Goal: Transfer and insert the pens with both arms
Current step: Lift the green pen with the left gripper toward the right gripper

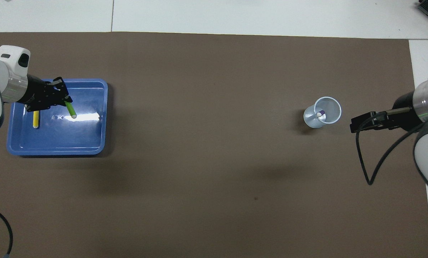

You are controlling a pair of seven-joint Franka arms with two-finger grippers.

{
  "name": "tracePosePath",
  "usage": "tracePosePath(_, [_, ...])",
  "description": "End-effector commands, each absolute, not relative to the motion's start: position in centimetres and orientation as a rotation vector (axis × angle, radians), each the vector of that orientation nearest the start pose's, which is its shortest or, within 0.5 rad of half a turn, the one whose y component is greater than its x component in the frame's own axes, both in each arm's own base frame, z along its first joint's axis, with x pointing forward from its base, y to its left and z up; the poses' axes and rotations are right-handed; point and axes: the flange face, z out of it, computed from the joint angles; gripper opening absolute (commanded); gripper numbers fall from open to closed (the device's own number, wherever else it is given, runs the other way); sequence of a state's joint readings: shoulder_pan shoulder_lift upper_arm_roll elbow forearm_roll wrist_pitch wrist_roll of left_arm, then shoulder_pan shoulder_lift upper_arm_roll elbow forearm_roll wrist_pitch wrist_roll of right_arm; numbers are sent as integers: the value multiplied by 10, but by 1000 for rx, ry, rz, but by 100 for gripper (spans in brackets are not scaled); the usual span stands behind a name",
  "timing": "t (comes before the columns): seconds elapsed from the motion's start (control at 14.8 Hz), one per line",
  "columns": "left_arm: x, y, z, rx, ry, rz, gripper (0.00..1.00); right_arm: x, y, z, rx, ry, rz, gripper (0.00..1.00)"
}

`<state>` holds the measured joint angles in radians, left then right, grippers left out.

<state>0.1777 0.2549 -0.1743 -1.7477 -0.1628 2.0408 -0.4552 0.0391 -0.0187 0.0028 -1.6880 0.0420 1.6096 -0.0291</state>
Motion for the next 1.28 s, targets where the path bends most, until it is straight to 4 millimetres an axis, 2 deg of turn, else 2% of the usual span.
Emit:
tracePosePath(0.0, [622, -48, 457, -3188, -1068, 31, 0, 539, 29, 581, -3062, -117, 73, 100])
tracePosePath(0.2, [609, -118, 476, -3131, -1242, 44, 0, 540, 34, 583, -2960, -80, 55, 100])
tracePosePath(0.4, [593, -187, 478, -3078, -1377, 85, 0, 547, 48, 588, -2839, 39, -15, 100])
tracePosePath(0.54, [582, -221, 482, -3059, -1435, 105, 0, 553, 60, 590, -2703, 181, -53, 100])
tracePosePath(0.61, [577, -238, 483, -3042, -1522, 146, 0, 554, 62, 586, -2669, 192, -61, 100])
tracePosePath(0.74, [568, -272, 490, -3025, -1694, 182, 0, 557, 83, 575, -2603, 179, -66, 100])
tracePosePath(0.94, [564, -309, 499, -2959, -2037, 192, 0, 560, 92, 542, -2421, 240, -107, 100])
tracePosePath(1.01, [564, -315, 500, -2911, -2160, 207, 0, 558, 103, 537, -2417, 194, -119, 100])
tracePosePath(1.21, [559, -341, 506, -2785, -2450, 261, 0, 561, 118, 530, -2420, 153, -148, 100])
